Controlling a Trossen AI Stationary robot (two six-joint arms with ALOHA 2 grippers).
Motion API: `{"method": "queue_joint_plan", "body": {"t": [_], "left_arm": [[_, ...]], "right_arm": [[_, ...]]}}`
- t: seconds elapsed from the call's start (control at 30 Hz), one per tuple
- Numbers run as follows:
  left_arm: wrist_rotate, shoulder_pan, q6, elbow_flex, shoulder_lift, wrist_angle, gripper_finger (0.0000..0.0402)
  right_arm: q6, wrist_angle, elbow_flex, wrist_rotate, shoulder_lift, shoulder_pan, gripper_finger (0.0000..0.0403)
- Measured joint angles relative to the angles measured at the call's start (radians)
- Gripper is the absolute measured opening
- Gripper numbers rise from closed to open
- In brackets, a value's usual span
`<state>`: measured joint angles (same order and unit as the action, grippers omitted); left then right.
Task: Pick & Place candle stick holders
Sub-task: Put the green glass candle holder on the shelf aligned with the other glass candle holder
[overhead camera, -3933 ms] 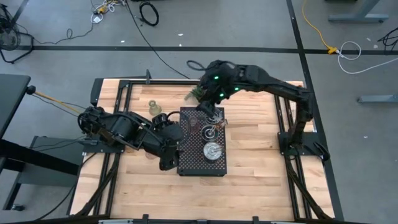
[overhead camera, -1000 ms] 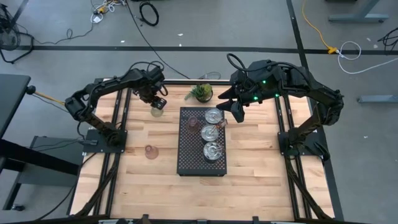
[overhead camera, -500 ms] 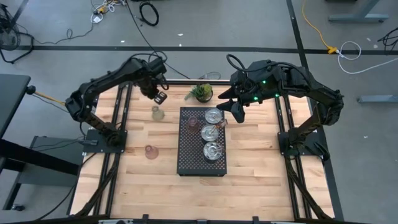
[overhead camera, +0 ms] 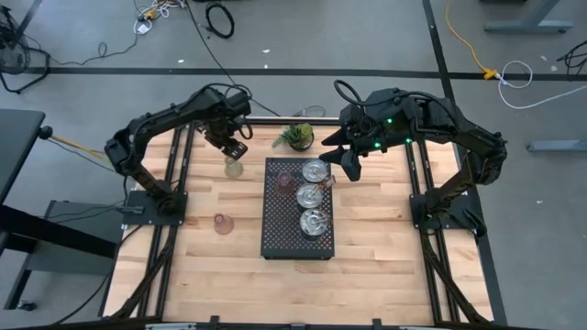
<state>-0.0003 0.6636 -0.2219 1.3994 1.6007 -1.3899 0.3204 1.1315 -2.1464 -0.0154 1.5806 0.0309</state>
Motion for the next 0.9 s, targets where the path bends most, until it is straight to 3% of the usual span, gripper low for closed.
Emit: {"method": "queue_joint_plan", "body": {"t": [0.3,0.5,0.77,0.9], "left_arm": [[-0.012,-0.04,-0.033,0.0,0.059,0.003,0.0276],[-0.062,-0.064,-0.053,-0.007,0.076,0.012,0.0284],[-0.049,-0.069,-0.057,-0.198,0.073,0.082,0.0284],[-0.049,-0.079,-0.04,-0.238,0.073,0.145,0.0284]], "right_arm": [[-0.001,0.0,0.0,-0.002,0.0,0.0,0.0222],[-0.001,0.012,0.0,-0.003,0.0,0.0,0.0222],[-0.002,0.033,0.0,-0.003,0.0,0.0,0.0222],[-0.012,0.03,0.0,-0.002,0.0,0.0,0.0222]]}}
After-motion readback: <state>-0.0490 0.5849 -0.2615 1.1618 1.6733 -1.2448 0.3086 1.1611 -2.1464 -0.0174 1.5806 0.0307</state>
